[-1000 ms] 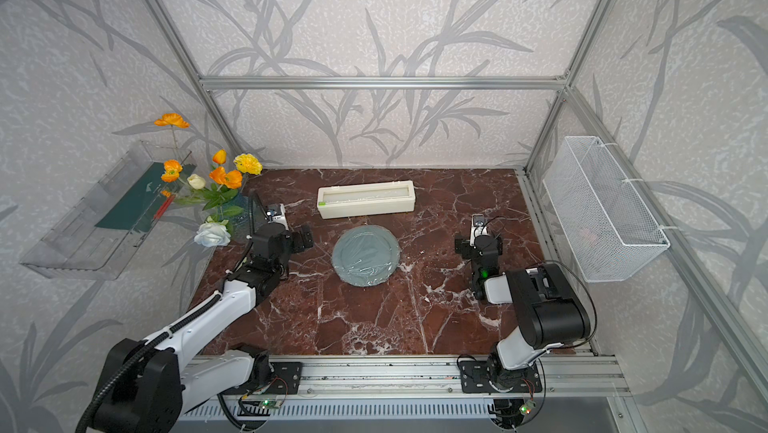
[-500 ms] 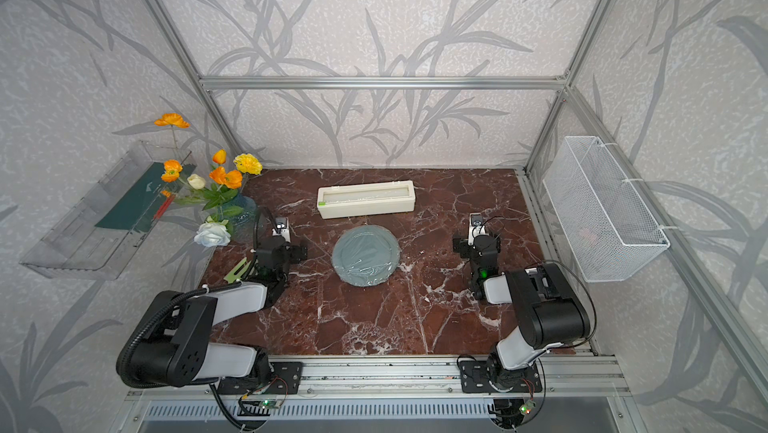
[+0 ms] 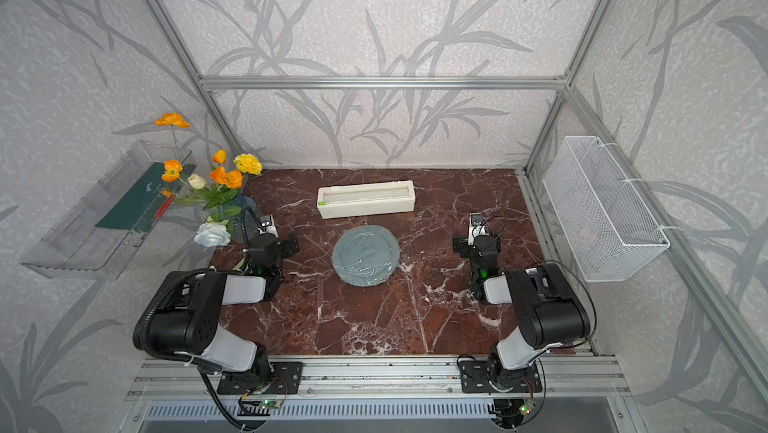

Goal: Wrap the plate with plastic wrap
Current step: Reset both arms

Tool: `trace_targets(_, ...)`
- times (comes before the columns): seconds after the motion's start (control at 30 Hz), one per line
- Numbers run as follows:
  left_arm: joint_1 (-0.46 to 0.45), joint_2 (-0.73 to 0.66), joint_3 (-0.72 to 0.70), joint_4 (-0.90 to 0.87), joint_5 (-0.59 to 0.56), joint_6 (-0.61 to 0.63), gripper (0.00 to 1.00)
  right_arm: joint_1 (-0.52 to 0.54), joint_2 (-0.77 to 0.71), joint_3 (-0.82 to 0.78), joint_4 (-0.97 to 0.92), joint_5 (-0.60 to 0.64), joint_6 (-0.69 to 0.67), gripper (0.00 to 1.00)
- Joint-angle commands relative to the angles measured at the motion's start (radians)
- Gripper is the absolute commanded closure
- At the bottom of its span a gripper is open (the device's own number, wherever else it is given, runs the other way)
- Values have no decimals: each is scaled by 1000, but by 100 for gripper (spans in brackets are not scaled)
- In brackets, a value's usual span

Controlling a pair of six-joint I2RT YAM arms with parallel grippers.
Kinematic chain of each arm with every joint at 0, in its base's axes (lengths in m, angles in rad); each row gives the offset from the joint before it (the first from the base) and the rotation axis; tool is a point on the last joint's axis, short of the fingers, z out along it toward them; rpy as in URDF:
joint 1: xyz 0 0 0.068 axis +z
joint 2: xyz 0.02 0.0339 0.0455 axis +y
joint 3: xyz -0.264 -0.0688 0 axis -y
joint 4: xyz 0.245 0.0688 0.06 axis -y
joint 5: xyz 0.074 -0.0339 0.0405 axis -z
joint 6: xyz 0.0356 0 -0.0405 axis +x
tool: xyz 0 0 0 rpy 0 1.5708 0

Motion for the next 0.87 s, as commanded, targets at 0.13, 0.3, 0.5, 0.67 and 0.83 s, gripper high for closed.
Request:
trace_targets(0.13, 5, -17, 20, -16, 5, -21, 0, 2, 6, -6, 27, -5, -2, 1)
trace_targets(0.3, 5, -18, 21, -19, 6, -23, 0, 2, 7, -5, 27, -5, -2, 1)
trace_targets(0.5, 4, -18, 22, -19, 6, -22, 0, 2, 6, -5, 27, -5, -2, 1)
trace_targets(0.67, 9, -15, 28, -30, 100, 10, 0, 2, 7, -6, 27, -5, -2, 1)
trace_targets(0.83, 31, -20, 35, -51, 161, 6, 0, 2, 7, -5, 28, -4, -2, 1)
